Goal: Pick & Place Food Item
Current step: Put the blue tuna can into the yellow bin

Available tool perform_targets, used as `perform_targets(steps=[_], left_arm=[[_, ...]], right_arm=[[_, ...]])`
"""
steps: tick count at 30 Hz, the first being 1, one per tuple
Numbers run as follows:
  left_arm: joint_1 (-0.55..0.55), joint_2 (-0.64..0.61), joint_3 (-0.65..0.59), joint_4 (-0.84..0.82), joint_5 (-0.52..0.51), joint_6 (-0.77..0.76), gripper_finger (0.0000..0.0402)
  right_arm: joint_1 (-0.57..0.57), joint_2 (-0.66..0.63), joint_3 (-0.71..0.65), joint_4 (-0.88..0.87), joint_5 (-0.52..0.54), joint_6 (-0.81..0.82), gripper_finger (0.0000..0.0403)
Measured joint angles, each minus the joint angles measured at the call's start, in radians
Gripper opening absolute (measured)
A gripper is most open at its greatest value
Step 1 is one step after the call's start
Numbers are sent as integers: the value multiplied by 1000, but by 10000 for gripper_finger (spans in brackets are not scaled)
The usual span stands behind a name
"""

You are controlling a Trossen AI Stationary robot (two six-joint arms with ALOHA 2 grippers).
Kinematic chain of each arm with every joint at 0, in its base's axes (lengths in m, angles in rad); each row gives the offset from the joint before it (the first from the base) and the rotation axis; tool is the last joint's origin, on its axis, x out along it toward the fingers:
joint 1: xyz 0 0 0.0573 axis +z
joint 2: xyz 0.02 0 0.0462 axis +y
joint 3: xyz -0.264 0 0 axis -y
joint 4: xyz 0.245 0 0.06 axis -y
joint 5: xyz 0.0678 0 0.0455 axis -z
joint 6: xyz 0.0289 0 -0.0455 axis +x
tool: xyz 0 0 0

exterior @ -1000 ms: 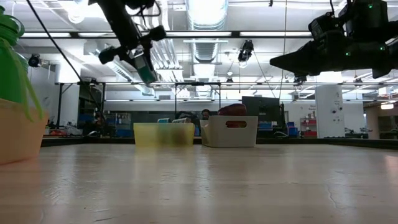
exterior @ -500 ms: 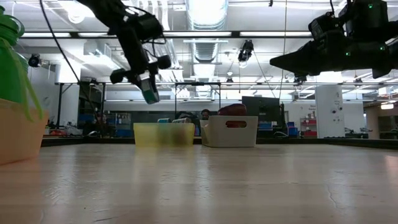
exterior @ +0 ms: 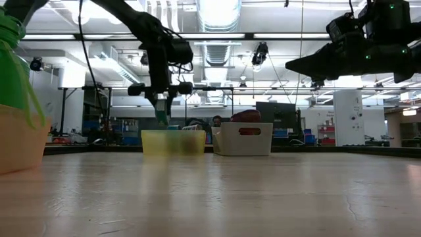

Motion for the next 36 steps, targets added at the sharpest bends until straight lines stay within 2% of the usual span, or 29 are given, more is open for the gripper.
perform_targets(steps=[6, 11, 36], left_arm=[[22, 11, -7, 0, -6, -3, 132], [32, 15, -9, -13, -13, -3, 123], [25, 15, -33, 2, -25, -5, 122]], right_arm=[[0, 0, 0, 0, 0, 0, 33], [0, 0, 0, 0, 0, 0, 33], [0, 0, 0, 0, 0, 0, 33]])
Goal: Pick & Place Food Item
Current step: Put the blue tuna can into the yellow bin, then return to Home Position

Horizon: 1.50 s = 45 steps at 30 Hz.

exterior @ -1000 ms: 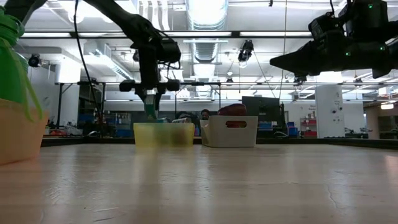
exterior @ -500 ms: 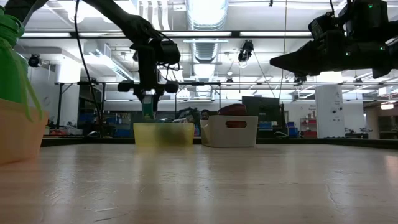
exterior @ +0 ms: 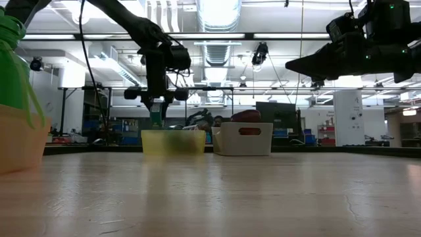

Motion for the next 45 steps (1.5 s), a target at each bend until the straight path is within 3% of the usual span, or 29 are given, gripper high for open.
perform_targets(steps=[9, 17, 31, 45], left_arm=[[0, 1, -118, 108, 69, -27, 140], [0, 1, -170, 151, 80, -27, 129], [0, -2, -166, 158, 107, -25, 312], [-9, -41, -117, 107, 128, -25, 329]], right_arm=[[0, 0, 0, 0, 0, 0, 33], [0, 0, 0, 0, 0, 0, 33], [0, 0, 0, 0, 0, 0, 33], [0, 0, 0, 0, 0, 0, 33]])
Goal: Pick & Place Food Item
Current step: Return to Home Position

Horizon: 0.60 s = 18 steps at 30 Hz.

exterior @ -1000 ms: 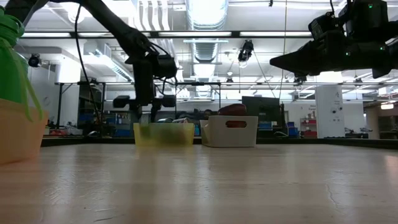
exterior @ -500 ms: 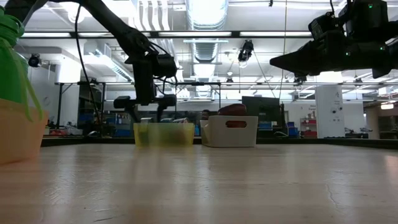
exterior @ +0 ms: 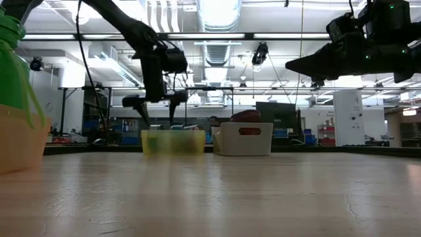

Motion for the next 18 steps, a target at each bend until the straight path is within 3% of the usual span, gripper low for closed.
perform_targets(steps=[9, 18], left_arm=[[-74, -143, 17, -8, -3, 21, 307], [-220, -265, 10, 18, -27, 285, 178]], right_arm=[[0, 0, 0, 0, 0, 0, 33], [0, 0, 0, 0, 0, 0, 33]])
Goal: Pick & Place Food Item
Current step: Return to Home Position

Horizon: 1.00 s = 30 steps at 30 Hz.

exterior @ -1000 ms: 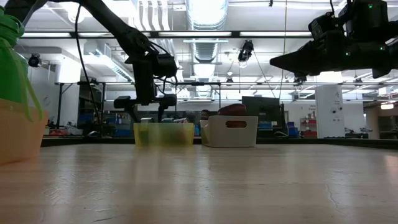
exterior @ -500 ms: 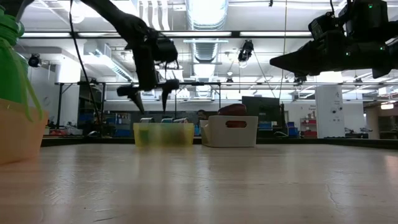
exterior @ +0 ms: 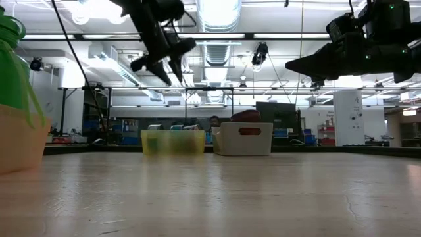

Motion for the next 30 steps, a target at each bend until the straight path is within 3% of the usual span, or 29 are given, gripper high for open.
perform_targets(steps=[6, 8, 12, 16, 24, 30], left_arm=[[-98, -41, -39, 24, -40, 62, 32], [-133, -53, -73, 47, -45, 55, 10], [-214, -105, -175, 134, -51, 57, 6], [-311, -203, -346, 349, -105, 124, 4], [-450, -497, -756, 882, -158, 443, 3], [-466, -739, -999, 1068, -99, 478, 2]], right_arm=[[0, 0, 0, 0, 0, 0, 33], [0, 0, 0, 0, 0, 0, 33], [0, 0, 0, 0, 0, 0, 33], [0, 0, 0, 0, 0, 0, 33], [0, 0, 0, 0, 0, 0, 33], [0, 0, 0, 0, 0, 0, 33]])
